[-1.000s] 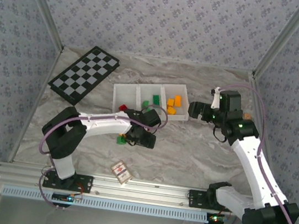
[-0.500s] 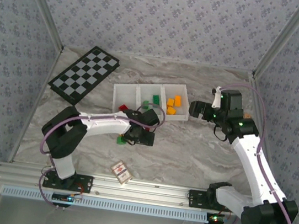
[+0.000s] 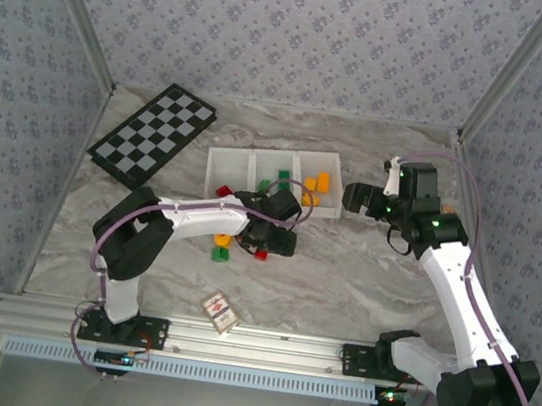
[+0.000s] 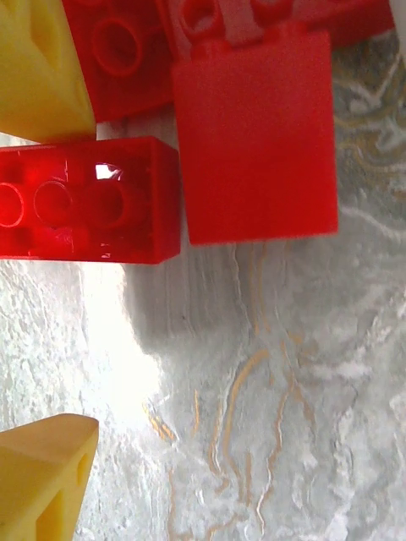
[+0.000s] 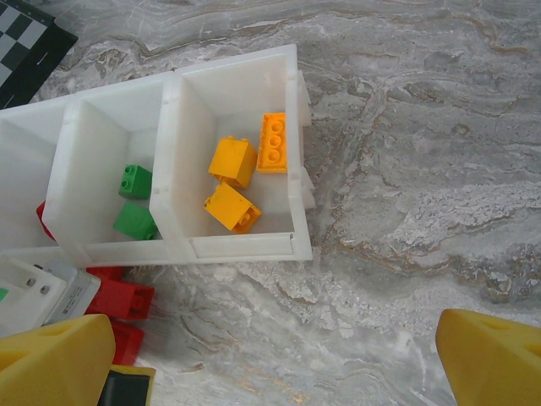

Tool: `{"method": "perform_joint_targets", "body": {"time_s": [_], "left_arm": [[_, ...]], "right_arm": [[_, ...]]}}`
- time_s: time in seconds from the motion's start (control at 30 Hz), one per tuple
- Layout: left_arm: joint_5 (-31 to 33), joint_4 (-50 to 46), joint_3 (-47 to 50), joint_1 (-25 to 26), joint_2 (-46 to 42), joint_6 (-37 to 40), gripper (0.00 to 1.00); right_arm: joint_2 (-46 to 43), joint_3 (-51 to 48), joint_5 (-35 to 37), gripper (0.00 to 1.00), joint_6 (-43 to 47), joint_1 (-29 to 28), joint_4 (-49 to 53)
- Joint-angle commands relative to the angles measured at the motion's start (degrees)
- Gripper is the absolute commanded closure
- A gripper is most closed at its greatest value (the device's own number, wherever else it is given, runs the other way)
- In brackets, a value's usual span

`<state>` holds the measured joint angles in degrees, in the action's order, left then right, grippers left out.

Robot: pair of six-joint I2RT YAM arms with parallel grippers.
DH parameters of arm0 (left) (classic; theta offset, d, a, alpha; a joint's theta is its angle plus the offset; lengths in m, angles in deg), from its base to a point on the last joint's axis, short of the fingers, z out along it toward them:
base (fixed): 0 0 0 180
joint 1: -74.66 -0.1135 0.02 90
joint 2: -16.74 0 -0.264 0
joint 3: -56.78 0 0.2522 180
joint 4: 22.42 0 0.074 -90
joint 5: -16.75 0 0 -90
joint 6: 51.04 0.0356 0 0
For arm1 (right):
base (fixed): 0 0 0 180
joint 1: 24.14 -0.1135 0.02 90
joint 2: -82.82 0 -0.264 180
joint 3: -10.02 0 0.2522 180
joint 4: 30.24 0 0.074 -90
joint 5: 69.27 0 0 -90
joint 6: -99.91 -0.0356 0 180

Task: Sort the legos into containers by color
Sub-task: Pick up the lego from the center of the table.

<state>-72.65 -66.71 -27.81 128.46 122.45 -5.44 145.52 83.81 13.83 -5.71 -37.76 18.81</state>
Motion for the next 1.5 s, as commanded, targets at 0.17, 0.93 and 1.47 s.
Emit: {"method": "perform_joint_targets", "body": {"time_s": [0.17, 0.93, 1.47], "left_arm": [[4.41, -3.82, -1.56, 0.52, 0.33, -0.06, 0.22], [3.11, -3.51, -4.87, 1.88, 4.84, 1.79, 0.37], [5.62, -5.30, -4.06, 1.44, 4.91, 1.20, 0.60]], "right_arm": [[0.49, 0.54, 0.38, 0.00, -0.51, 0.37, 0.57], [1.46, 0.55, 0.30, 0.00, -0.64, 0.53, 0.75], [1.63, -0.09, 0.66, 0.00, -0.73, 0.56, 0.49]]}}
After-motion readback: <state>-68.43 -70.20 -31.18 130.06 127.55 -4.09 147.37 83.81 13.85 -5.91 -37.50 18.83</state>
